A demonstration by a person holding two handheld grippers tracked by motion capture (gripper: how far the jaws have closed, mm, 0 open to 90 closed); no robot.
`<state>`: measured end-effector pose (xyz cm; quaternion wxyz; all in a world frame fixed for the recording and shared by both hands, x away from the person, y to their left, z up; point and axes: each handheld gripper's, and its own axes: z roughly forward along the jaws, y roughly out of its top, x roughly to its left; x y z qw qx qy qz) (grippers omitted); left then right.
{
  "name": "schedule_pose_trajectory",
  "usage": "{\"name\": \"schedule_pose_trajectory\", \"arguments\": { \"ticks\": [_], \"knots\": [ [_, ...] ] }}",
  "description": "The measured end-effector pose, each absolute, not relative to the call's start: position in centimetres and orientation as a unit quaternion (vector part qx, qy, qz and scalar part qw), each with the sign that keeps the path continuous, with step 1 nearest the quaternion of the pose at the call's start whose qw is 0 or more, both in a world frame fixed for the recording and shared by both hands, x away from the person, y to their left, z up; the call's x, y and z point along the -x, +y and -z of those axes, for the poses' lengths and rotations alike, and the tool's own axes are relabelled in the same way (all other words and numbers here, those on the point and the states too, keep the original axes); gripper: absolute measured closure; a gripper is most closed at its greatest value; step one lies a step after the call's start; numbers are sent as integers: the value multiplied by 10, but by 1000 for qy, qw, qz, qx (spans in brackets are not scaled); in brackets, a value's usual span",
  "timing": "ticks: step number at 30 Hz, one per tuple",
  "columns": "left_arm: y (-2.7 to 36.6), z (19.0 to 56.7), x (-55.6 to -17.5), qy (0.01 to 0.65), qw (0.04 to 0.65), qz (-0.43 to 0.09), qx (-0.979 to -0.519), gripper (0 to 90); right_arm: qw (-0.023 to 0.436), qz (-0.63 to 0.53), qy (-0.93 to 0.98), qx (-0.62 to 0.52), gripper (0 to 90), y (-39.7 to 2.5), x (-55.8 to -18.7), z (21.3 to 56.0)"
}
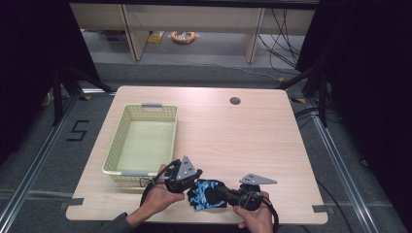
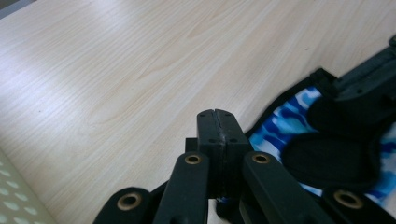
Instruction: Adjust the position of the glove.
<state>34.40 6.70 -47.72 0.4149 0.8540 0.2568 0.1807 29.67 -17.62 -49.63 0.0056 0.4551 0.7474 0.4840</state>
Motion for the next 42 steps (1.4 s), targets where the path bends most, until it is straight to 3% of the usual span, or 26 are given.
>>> {"name": "schedule_pose_trajectory", "arguments": {
  "ticks": [5,9,12,17,18,20,25,37,39,41,42],
  "knots": [
    [68,483,-345,264,407,-166,-859,880,6,-470,747,-471,861,-179,-297,501],
    [70,485,-340,273,419,-149,-853,817,-5,-477,741,-474,838,-177,-297,504],
    [76,482,-335,272,420,-131,-856,731,14,-464,753,-467,787,-178,-299,508],
    [84,485,-323,281,423,-114,-854,600,-1,-463,745,-480,691,-174,-296,508],
    [88,488,-317,279,422,-109,-856,582,12,-465,754,-464,629,-176,-297,506],
    [92,491,-310,281,415,-99,-859,546,21,-470,754,-458,597,-177,-294,501],
    [97,500,-297,293,412,-80,-859,486,57,-458,778,-426,576,-180,-287,491],
    [88,515,-289,265,394,-79,-876,491,82,-387,844,-361,514,-181,-278,497],
    [89,514,-291,255,390,-89,-880,510,83,-376,850,-359,514,-180,-278,497],
    [88,515,-290,256,394,-88,-878,601,96,-366,859,-345,523,-177,-278,499],
    [89,514,-292,242,392,-97,-882,634,103,-354,866,-337,571,-175,-277,498]
  ]
}}
